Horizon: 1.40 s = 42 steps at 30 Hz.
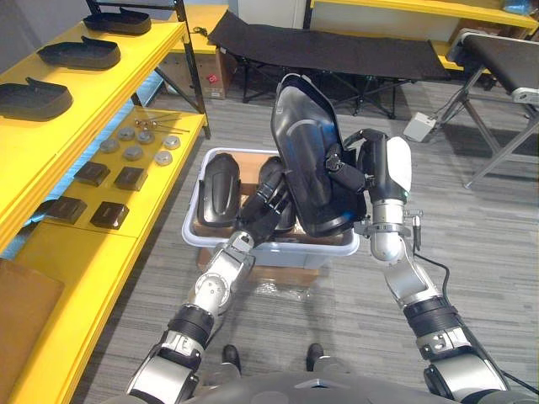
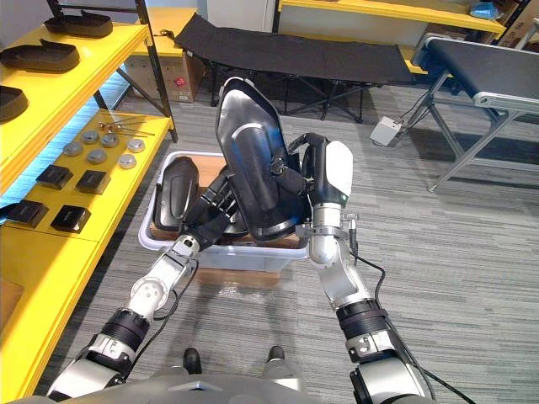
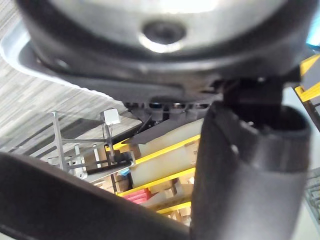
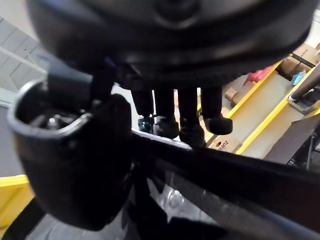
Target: Walk over and take three plastic housings, then place them on the shelf
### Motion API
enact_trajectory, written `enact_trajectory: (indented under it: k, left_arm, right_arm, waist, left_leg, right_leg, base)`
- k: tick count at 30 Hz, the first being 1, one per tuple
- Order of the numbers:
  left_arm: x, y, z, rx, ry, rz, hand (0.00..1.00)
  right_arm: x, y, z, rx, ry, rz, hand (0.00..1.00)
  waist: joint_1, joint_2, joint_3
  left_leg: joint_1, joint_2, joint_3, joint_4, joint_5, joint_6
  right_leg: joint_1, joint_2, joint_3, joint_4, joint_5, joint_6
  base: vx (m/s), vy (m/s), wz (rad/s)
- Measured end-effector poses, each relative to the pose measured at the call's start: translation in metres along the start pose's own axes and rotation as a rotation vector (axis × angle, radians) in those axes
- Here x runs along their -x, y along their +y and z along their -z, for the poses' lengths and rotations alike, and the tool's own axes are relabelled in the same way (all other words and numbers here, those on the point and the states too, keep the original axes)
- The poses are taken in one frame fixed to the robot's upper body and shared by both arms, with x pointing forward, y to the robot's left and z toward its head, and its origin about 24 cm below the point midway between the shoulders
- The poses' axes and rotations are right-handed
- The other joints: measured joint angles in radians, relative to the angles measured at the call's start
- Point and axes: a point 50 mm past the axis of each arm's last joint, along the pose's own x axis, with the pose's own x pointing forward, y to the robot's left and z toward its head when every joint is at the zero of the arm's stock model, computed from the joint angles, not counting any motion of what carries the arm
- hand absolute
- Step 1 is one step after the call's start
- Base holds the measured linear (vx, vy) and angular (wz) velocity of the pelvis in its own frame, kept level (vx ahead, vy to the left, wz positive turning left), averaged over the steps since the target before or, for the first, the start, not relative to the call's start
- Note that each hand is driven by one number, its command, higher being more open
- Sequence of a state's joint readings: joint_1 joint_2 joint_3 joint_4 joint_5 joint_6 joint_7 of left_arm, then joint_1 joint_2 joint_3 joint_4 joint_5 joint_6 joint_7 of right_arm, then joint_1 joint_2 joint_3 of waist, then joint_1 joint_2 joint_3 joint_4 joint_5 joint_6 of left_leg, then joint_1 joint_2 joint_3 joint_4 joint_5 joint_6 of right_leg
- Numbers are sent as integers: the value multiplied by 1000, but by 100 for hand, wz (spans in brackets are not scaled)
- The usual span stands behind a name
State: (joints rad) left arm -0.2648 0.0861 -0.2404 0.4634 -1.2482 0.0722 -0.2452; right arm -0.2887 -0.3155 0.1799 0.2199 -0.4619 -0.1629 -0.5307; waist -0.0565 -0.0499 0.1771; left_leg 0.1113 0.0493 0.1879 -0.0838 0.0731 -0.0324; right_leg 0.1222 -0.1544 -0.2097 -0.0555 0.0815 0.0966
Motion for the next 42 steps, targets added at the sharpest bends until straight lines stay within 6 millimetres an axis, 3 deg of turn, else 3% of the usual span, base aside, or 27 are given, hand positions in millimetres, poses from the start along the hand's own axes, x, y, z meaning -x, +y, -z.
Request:
enact_trajectory:
  k: [12, 18, 25, 33, 42]
  left_arm:
    - [11, 9, 21, 25, 80, -23, 100]
    - [14, 11, 23, 40, 81, -17, 100]
    - [14, 8, 24, 51, 83, 38, 100]
    - [14, 5, 30, 24, 111, 64, 100]
    - [13, 0, 48, -215, 224, 43, 100]
  right_arm:
    - [-4, -10, 6, 15, 23, 38, 0]
    - [-9, -26, 14, 56, 30, 51, 0]
    - [-11, -29, 16, 35, 48, 51, 0]
    - [-15, -25, 11, 19, 33, 24, 0]
    - [-14, 2, -7, -50, 5, -54, 0]
  waist:
    - [0, 15, -27]
    - [1, 15, -28]
    - [0, 15, -28]
    - [0, 15, -28]
    - [0, 17, -35]
  left_leg:
    - [1, 0, 0, -1, 0, 0]
    - [1, 0, 0, -4, -1, -1]
    - [1, 1, 0, -3, -1, -1]
    - [2, 0, -1, -1, -1, -1]
    - [3, 0, -3, -1, 1, 0]
  right_leg:
    - [0, 1, 5, 0, 1, 1]
    - [-1, 1, 5, 0, 1, 2]
    - [-2, 1, 4, 0, 1, 2]
    - [0, 1, 4, 0, 1, 2]
    - [1, 1, 4, 0, 3, 2]
  base:
    - [0, 0, 0]
    - [0, 0, 0]
    - [0, 0, 0]
    - [0, 0, 0]
    - [0, 0, 0]
